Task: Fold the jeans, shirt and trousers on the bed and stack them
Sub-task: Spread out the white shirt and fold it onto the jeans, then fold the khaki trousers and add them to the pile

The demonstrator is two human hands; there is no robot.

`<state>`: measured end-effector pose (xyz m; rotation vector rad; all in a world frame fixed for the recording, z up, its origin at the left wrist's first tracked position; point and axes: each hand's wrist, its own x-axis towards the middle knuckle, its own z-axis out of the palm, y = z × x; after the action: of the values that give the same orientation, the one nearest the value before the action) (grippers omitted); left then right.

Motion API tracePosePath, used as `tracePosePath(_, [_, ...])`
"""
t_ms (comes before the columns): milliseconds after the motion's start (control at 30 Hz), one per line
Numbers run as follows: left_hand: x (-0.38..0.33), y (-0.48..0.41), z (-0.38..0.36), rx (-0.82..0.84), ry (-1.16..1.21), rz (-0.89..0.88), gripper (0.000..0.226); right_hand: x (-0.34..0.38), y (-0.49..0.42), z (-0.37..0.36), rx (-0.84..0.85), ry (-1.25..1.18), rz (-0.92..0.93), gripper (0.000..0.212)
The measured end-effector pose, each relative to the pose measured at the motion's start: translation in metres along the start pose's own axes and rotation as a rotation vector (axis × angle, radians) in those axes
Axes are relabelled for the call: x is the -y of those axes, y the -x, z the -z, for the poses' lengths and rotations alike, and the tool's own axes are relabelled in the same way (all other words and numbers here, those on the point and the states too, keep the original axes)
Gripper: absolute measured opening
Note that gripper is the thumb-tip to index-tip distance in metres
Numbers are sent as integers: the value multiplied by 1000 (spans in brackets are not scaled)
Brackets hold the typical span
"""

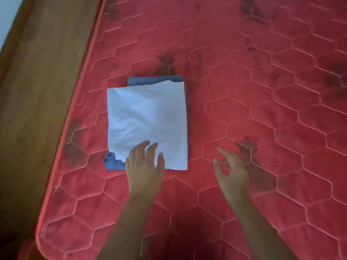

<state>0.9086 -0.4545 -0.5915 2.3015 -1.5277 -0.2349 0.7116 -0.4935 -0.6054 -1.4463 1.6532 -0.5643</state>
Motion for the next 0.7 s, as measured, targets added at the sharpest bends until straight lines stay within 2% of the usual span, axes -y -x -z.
tracePosePath(200, [-120, 51, -7, 123, 32, -259, 34, -51, 49, 109, -219, 243, 32, 30])
tracePosePath(333, [-183, 92, -12, 175, 19, -328, 34, -86, 85, 174, -309, 372, 55, 31])
tracePosePath(600, [-285, 178, -11, 279, 36, -328, 39, -138, 143, 287, -284, 460, 8, 43])
tracePosePath(700, [-298, 193, -13, 267, 48, -352, 38, -157, 153, 312, -296, 470, -71, 34])
